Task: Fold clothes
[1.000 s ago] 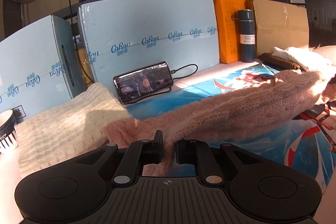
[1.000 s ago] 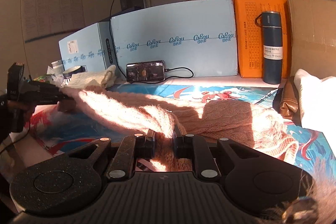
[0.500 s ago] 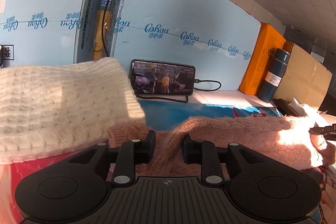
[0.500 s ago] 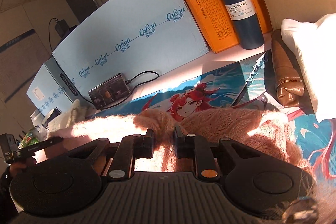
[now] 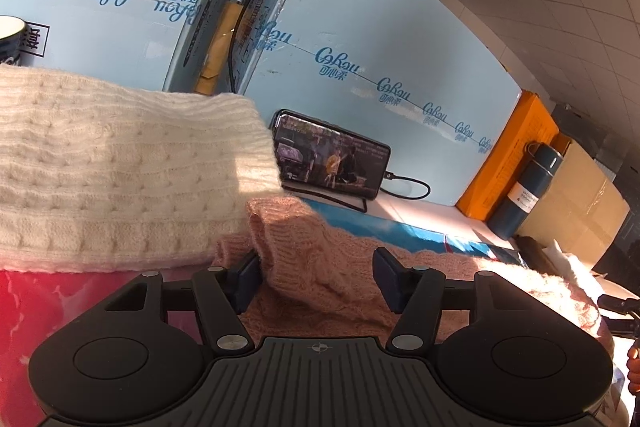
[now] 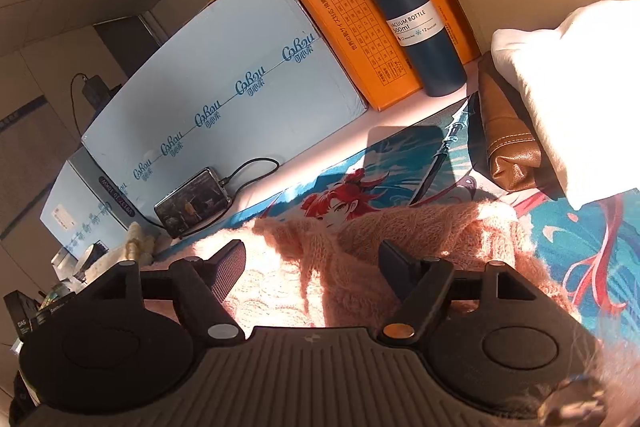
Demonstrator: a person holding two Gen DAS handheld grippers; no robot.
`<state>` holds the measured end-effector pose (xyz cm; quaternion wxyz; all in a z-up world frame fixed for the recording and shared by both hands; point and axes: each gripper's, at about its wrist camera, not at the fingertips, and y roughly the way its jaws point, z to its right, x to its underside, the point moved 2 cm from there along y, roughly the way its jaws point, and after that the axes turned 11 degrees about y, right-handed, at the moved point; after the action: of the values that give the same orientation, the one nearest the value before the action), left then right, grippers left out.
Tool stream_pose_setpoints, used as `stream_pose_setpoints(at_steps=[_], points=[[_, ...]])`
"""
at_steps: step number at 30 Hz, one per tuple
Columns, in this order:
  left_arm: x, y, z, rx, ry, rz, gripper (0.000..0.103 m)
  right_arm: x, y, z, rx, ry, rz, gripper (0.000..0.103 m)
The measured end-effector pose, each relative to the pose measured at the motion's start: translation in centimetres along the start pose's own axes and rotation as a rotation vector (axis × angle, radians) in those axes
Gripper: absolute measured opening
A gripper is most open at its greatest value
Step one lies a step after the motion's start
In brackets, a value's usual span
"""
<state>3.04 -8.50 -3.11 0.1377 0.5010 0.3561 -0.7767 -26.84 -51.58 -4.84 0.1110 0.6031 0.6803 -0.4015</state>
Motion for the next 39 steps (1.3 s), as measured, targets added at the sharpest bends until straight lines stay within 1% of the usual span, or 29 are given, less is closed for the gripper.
stream_pose_setpoints(at_steps=[1,2,4,5,7,8,9,10,11,12,14,17,19,22,25,27,29,30,31,33,35,36,37,38,39], points=[[0.0,0.1,0.1,-0.006,0.006,-0.005,0.042,0.4,-0.6,-0.3,0.015,-0.025,0.010,0.081],[0.0,0.3,0.2,-0.013,0.012,-0.010,0.024,0.8,-1.0,-0.4,0.036,-0.034,0.022,0.081],[0.0,0.4,0.2,-0.017,0.021,-0.010,0.012,1.5,-1.5,-0.3,0.082,-0.039,0.047,0.081],[0.0,0.3,0.3,-0.017,0.027,-0.001,0.011,1.8,-1.8,-0.3,0.104,-0.042,0.059,0.081],[-0.1,-0.4,0.6,-0.013,0.040,0.041,0.009,2.4,-2.2,-0.2,0.155,-0.039,0.088,0.079],[-0.1,-0.8,0.8,-0.010,0.043,0.059,0.008,2.7,-2.3,-0.1,0.180,-0.027,0.108,0.074],[-0.2,-1.2,0.9,-0.004,0.041,0.074,0.008,2.8,-2.3,0.0,0.184,-0.018,0.122,0.064],[-0.2,-1.6,1.0,0.002,0.038,0.088,0.008,2.9,-2.3,0.1,0.183,-0.015,0.130,0.056],[-0.3,-2.0,1.1,0.006,0.032,0.101,0.008,2.9,-2.1,0.1,0.184,-0.015,0.136,0.040],[-0.3,-2.4,1.1,0.010,0.024,0.114,0.008,2.9,-2.0,0.1,0.184,-0.014,0.142,0.027],[-0.4,-3.4,1.1,0.018,-0.001,0.141,0.007,3.0,-1.8,0.2,0.185,-0.012,0.154,0.013],[-0.4,-5.1,1.0,0.018,-0.031,0.176,0.007,1.6,-1.8,-0.1,0.162,0.000,0.204,0.011],[-0.4,-5.6,0.8,0.010,-0.047,0.174,0.007,0.1,-1.7,-0.5,0.133,0.007,0.228,0.010],[-0.1,-4.8,0.6,-0.044,-0.023,0.105,0.007,-1.6,-0.5,-1.4,0.137,-0.032,0.233,0.010],[0.6,-3.2,0.2,-0.092,0.005,0.019,0.008,-1.8,1.5,-1.4,0.183,-0.058,0.192,0.010],[0.8,-2.5,0.0,-0.115,0.008,-0.003,0.008,-1.2,2.6,-1.0,0.230,-0.073,0.163,0.010],[0.8,-2.1,-0.4,-0.126,-0.008,-0.013,0.012,-0.5,3.0,-0.4,0.268,-0.077,0.154,0.010],[0.8,-2.0,-0.6,-0.129,-0.018,-0.013,0.013,-0.1,3.1,-0.1,0.286,-0.078,0.152,0.011],[0.7,-2.2,-0.8,-0.130,-0.035,0.002,0.017,0.2,2.9,0.0,0.287,-0.073,0.155,0.012],[0.7,-3.0,-1.1,-0.165,-0.070,0.041,0.035,0.3,2.3,-0.1,0.285,-0.066,0.176,0.018],[0.7,-3.6,-1.6,-0.234,-0.118,0.076,0.088,0.4,1.5,-0.7,0.292,-0.081,0.217,0.023],[0.7,-3.9,-1.8,-0.275,-0.145,0.092,0.092,0.4,1.2,-0.9,0.295,-0.088,0.236,0.030],[0.7,-4.0,-2.1,-0.303,-0.168,0.101,0.093,0.4,1.0,-1.1,0.293,-0.083,0.254,0.033],[0.6,-3.9,-2.3,-0.294,-0.181,0.092,0.093,0.4,0.8,-1.2,0.289,-0.075,0.273,0.038],[0.6,-3.5,-2.4,-0.272,-0.189,0.075,0.093,0.5,0.8,-1.3,0.278,-0.058,0.283,0.040]])
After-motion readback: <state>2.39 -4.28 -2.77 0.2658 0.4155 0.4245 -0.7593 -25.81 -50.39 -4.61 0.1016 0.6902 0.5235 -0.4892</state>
